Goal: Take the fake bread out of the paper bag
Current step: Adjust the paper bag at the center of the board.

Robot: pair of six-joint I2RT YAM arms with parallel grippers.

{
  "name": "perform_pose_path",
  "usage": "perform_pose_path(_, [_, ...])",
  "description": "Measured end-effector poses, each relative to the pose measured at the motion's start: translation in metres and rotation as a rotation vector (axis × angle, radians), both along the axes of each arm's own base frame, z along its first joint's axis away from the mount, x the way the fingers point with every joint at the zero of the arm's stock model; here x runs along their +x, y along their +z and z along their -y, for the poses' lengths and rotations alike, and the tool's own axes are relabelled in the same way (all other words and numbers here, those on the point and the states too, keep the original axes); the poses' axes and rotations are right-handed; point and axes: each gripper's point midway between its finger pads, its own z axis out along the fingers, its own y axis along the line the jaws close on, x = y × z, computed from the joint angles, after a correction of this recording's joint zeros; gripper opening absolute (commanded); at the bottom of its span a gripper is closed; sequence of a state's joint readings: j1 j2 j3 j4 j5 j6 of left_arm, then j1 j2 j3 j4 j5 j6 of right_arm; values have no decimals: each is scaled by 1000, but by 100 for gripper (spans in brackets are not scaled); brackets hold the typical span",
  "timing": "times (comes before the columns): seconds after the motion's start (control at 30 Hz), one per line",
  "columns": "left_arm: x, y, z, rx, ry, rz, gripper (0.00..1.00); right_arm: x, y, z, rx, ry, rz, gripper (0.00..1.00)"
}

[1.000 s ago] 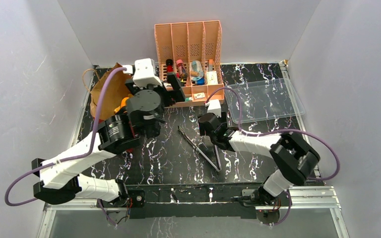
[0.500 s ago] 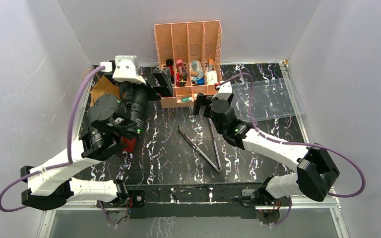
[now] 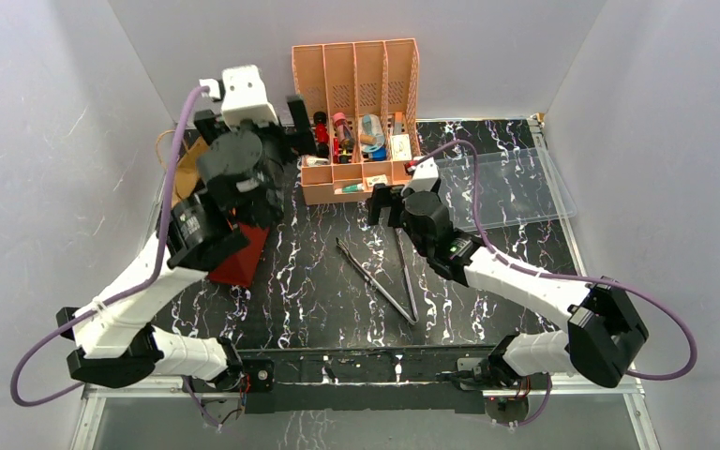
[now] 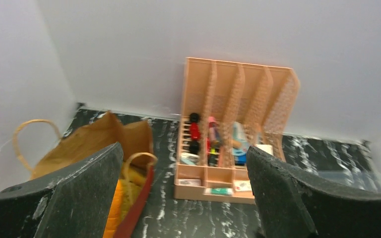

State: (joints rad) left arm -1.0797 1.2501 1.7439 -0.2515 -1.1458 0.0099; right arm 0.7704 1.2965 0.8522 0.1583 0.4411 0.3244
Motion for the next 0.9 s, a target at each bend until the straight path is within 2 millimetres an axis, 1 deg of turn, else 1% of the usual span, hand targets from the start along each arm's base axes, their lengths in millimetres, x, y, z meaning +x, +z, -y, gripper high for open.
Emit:
perform_pose_path(0.1, [19,1,-29,6,108,-36,93,-8,-18,7,-28,4,-36,98])
perform_pose_path(0.17, [28,5,-40,11,145,-51,94,-13,-30,9,-44,11,-63,98])
perform_pose_path(0.23, [37,9,-39,21,143,-64,97,-19,-40,12,-55,17,-88,98])
perform_pose_path(0.27, [44,9,-35,29,133,-72,98,-21,-44,14,-58,20,-97,98])
perform_pose_path(0.33, [64,3,-22,59,105,-100,98,-27,-50,18,-66,23,-109,98])
perform_pose_path(0.43, [105,-19,-4,106,73,-167,98,-34,-51,25,-71,23,-116,98])
perform_pose_path(0.47, [124,-29,-1,113,68,-191,98,-36,-50,26,-70,22,-115,98])
perform_pose_path(0.53, [164,-55,-2,120,75,-253,98,-37,-45,28,-65,21,-108,98])
perform_pose_path(0.57, [182,-71,-7,118,86,-289,98,-38,-44,29,-63,20,-106,98])
perform_pose_path(0.6, [198,-87,-16,109,103,-326,98,-38,-43,30,-64,19,-105,98])
perform_pose_path(0.63, [210,-101,-26,99,124,-360,98,-39,-43,31,-65,18,-107,98])
perform_pose_path(0.67, [219,-114,-41,86,154,-392,98,-40,-44,31,-66,18,-109,98])
perform_pose_path(0.73, [229,-135,-77,59,232,-438,98,-43,-47,34,-67,18,-115,98])
perform_pose_path(0.77, [230,-140,-96,49,274,-449,98,-44,-50,35,-66,17,-119,98])
perform_pose_path(0.83, [223,-138,-133,33,356,-438,98,-48,-57,37,-67,17,-133,98])
perform_pose_path(0.87, [215,-131,-150,31,393,-419,98,-49,-61,38,-69,18,-140,98])
perform_pose_path(0.9, [208,-120,-161,31,417,-394,98,-50,-64,38,-72,22,-146,98])
